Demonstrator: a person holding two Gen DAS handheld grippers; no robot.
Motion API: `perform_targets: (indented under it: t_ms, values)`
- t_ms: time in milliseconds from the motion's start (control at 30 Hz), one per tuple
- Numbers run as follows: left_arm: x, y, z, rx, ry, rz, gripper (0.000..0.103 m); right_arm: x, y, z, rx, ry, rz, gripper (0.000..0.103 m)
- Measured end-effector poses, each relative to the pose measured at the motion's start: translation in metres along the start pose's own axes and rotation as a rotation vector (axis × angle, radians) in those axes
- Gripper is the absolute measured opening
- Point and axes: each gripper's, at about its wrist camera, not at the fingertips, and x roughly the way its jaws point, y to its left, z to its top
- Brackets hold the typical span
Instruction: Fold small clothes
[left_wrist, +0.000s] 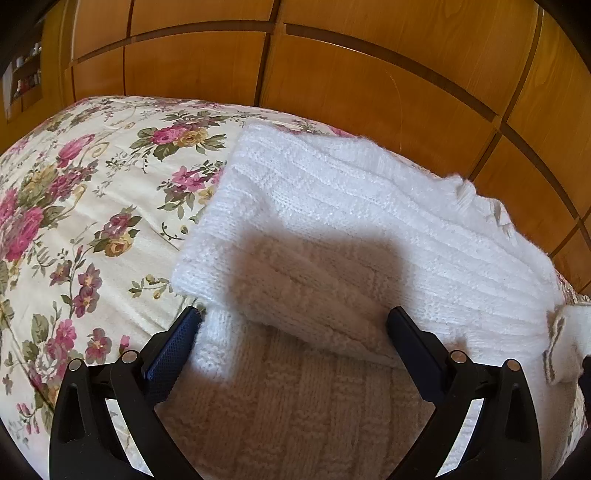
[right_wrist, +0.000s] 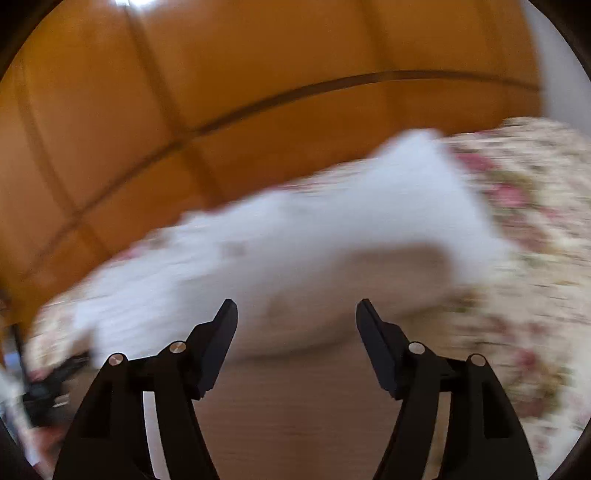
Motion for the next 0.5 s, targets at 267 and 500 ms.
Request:
perform_targets:
  t_ms: [267,500]
  values:
    - [-0.040,-0.018,0.004,0.048,-0.082,-0.048,0.099,0.021,-0.043,-0.011,0.135,0.078,-0.183,0.091]
    - [-0.078,-0.084,-0.007,0.185,-0.112,-0.261,0.097,0.025,-0.035,-0.013,0.067,0.096,-0.246,0.097]
